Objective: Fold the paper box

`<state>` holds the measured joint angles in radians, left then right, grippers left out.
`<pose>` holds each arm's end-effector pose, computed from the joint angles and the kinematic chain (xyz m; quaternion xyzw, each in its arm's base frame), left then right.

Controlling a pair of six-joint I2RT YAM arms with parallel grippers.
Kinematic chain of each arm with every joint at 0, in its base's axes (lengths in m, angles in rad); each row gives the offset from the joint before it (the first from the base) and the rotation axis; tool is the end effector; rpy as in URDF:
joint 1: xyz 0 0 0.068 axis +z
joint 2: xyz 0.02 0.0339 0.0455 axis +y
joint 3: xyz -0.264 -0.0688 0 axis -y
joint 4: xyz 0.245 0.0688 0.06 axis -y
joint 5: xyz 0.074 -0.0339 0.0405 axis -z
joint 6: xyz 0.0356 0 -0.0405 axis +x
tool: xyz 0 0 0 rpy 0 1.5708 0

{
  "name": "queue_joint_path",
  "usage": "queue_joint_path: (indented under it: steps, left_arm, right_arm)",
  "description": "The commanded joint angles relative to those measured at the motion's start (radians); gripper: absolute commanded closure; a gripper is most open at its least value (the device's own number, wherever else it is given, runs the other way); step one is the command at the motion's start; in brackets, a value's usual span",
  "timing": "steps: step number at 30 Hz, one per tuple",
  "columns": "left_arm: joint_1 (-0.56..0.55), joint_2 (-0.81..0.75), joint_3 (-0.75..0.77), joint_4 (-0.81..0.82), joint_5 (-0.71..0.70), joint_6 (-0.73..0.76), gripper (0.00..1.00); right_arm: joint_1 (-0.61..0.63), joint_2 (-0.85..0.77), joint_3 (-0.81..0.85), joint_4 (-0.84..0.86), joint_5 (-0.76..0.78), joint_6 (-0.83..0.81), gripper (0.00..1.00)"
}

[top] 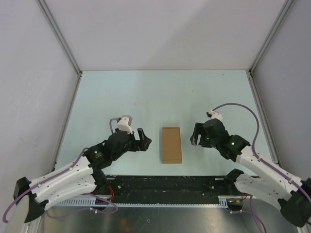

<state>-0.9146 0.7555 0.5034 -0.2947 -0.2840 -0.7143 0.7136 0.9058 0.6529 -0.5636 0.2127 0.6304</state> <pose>0.1131 -0.1305 0.2353 0.0173 0.8656 -0.2681 0.4226 0.1439 0.1146 0.2387 0.0006 0.9253 0.1507 0.3480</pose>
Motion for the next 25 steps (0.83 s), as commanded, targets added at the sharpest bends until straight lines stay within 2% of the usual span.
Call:
queue_joint_path:
  steps: [1, 2, 5, 8, 12, 17, 25]
  left_arm:
    - [0.043, -0.030, 0.053, -0.075, -0.101, 0.091, 0.00]
    - [0.048, -0.027, 0.073, -0.083, -0.119, 0.104, 0.00]
    - [0.052, -0.021, 0.099, -0.103, -0.153, 0.142, 0.00]
    - [0.062, -0.021, 0.100, -0.115, -0.198, 0.151, 0.00]
    - [0.065, -0.036, 0.083, -0.113, -0.225, 0.145, 0.00]
    - [0.065, -0.041, 0.076, -0.113, -0.230, 0.139, 0.00]
    - [0.065, -0.103, 0.066, -0.118, -0.237, 0.138, 0.00]
  right_arm:
    - [-0.123, -0.105, -0.002, -0.021, 0.013, 0.009, 0.14]
    - [-0.147, -0.119, -0.002, -0.027, 0.014, 0.023, 0.08]
    - [-0.213, -0.180, -0.002, -0.039, 0.033, 0.075, 0.00]
    - [-0.227, -0.215, -0.009, -0.027, 0.100, 0.092, 0.00]
    - [-0.227, -0.237, -0.033, 0.014, 0.116, 0.060, 0.00]
    - [-0.229, -0.246, -0.093, 0.091, 0.050, 0.046, 0.00]
    - [-0.226, -0.304, -0.139, 0.168, 0.040, 0.029, 0.00]
